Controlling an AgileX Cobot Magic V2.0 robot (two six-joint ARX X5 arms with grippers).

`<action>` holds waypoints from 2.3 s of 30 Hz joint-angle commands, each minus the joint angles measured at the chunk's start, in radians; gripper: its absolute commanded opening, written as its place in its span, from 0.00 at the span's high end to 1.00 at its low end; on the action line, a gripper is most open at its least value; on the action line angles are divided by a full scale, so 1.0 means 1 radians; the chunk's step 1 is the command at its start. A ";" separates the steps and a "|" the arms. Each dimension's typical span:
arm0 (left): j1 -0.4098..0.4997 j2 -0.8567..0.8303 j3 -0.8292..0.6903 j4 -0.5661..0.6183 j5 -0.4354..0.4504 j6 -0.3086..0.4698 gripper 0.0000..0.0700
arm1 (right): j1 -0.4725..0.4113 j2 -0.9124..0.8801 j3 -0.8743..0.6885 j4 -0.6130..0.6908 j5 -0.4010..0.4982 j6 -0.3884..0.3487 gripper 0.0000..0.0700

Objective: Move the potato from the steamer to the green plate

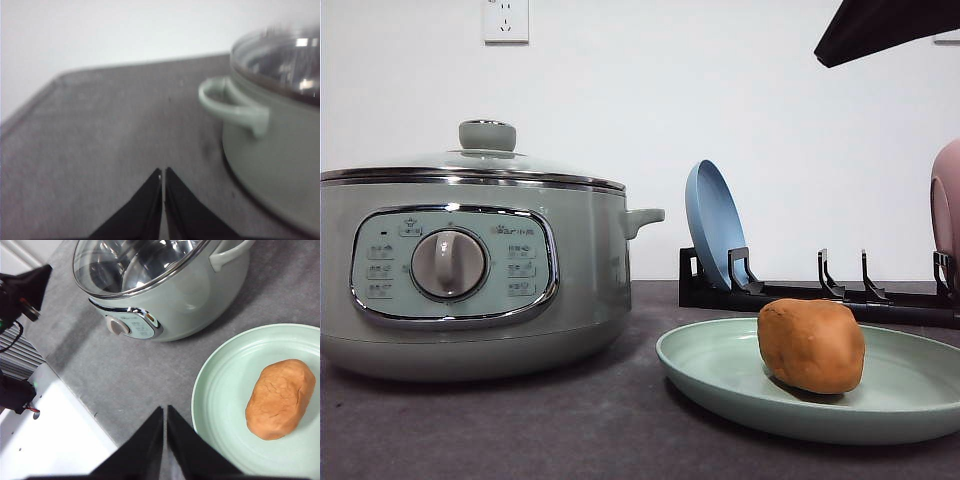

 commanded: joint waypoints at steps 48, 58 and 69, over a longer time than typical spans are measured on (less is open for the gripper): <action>0.002 -0.002 -0.021 -0.013 -0.005 -0.003 1.00 | -0.330 -0.322 -0.175 0.383 0.119 -0.246 1.00; 0.002 -0.002 -0.021 -0.013 -0.005 -0.003 1.00 | -0.502 -0.591 -0.466 0.628 0.210 -0.271 1.00; 0.002 -0.002 -0.021 -0.013 -0.005 -0.003 1.00 | -0.506 -0.784 -0.718 0.669 0.329 -0.251 1.00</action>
